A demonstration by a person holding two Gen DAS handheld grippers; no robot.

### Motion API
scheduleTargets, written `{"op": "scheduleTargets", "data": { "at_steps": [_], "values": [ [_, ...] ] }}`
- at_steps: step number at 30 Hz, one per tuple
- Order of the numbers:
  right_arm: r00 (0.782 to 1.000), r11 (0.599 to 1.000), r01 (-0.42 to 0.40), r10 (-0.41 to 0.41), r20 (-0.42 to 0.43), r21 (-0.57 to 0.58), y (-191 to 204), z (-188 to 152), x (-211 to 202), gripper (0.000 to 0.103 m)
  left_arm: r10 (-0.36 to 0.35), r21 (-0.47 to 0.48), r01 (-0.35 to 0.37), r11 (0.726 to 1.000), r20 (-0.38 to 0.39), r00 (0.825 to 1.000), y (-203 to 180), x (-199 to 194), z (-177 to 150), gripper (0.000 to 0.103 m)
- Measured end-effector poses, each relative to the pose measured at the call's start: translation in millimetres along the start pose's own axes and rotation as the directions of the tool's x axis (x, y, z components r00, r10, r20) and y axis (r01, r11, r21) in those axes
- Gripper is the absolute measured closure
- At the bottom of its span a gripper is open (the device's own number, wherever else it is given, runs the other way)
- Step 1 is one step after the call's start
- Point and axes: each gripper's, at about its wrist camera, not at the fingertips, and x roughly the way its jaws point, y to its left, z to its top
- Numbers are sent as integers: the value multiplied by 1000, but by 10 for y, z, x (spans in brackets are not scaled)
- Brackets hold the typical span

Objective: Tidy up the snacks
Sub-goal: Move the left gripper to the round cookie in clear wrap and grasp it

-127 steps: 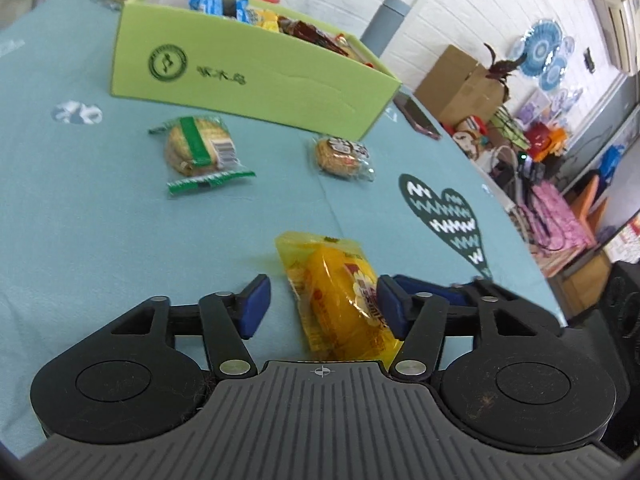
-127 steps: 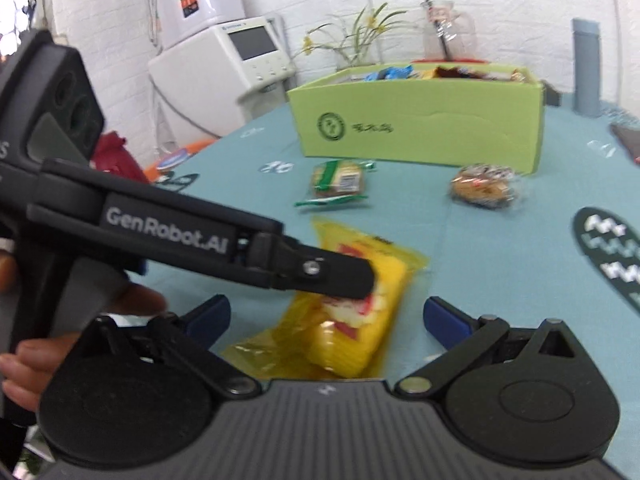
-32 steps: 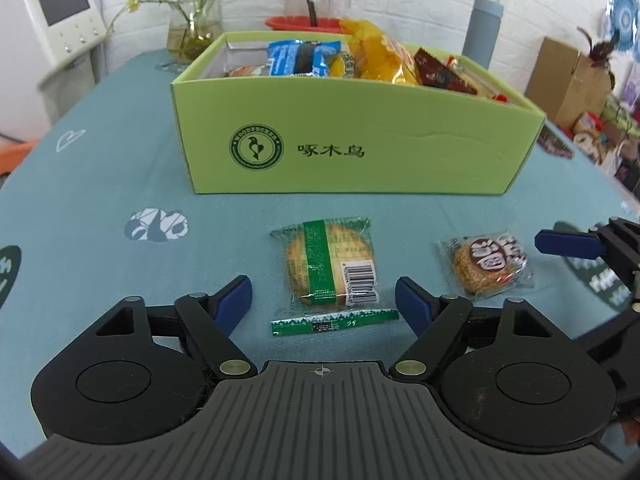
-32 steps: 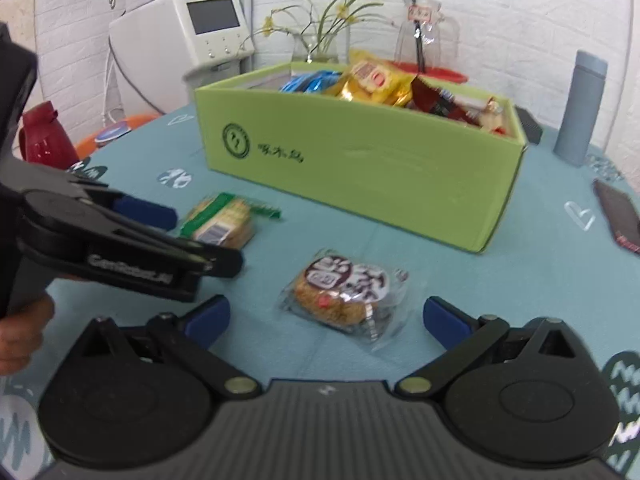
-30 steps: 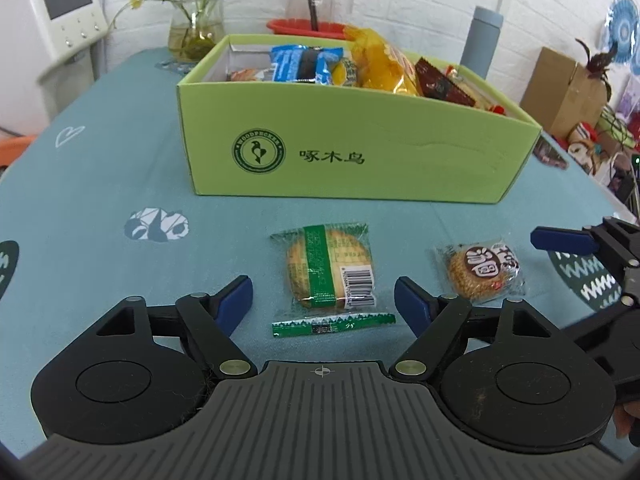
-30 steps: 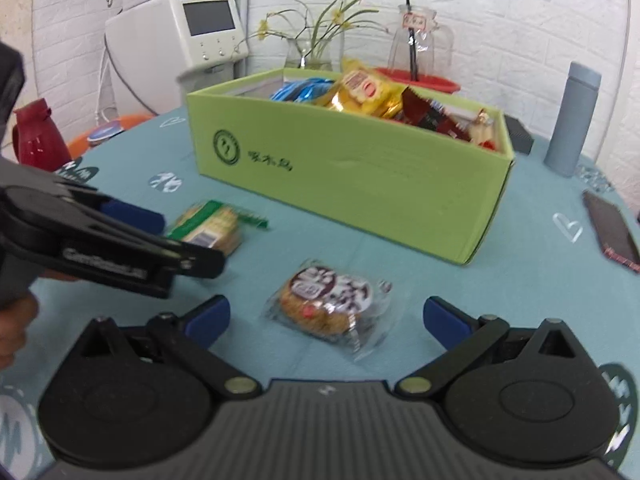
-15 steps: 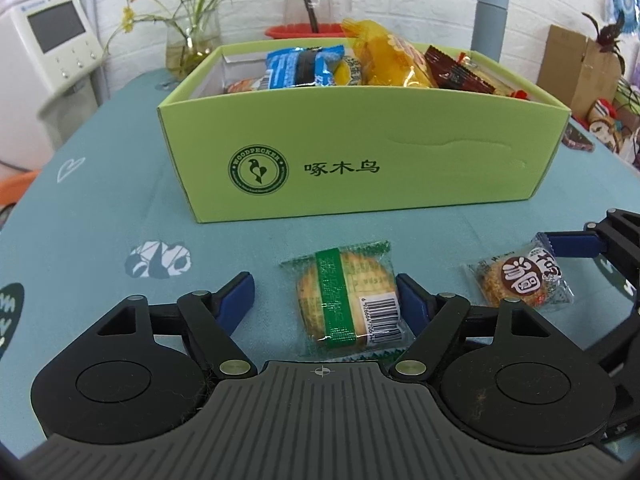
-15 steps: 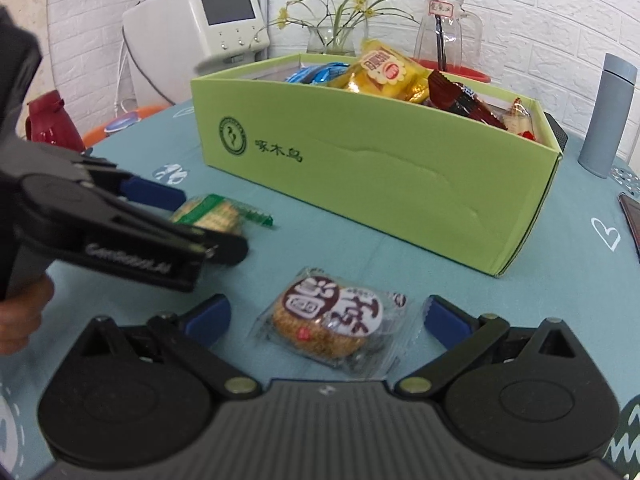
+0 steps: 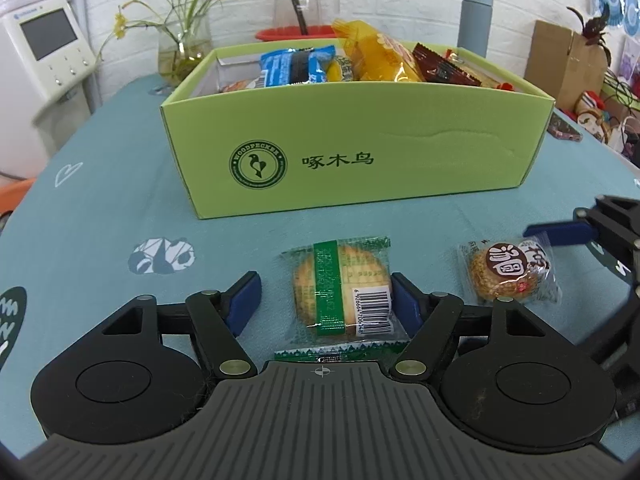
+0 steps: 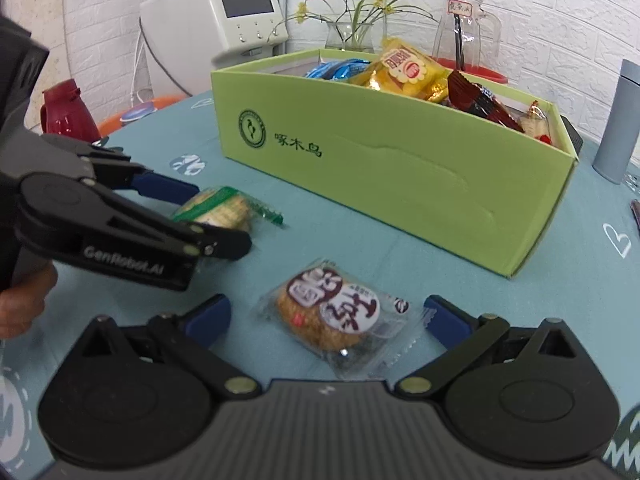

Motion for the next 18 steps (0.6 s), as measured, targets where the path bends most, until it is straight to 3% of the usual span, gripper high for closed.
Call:
{"op": "scheduleTargets", "data": {
  "at_steps": [6, 10, 15, 18],
  "values": [
    [1000, 1000, -7, 7, -4, -19, 304, -193, -234, 1, 2, -4, -2, 1000, 1, 1000, 9, -30, -25, 46],
    [999, 999, 41, -40, 8, -16, 253, -114, -173, 1, 1, -21, -1, 1000, -18, 1000, 9, -22, 15, 47],
    [1000, 1000, 12, -12, 20, 8, 192, -73, -41, 1, 11, -17, -12, 1000, -10, 1000, 10, -15, -25, 34],
    [1000, 1000, 5, -5, 20, 8, 174, -69, -41, 1, 18, -26, -18, 1000, -13, 1000, 22, -16, -27, 33]
  ]
}}
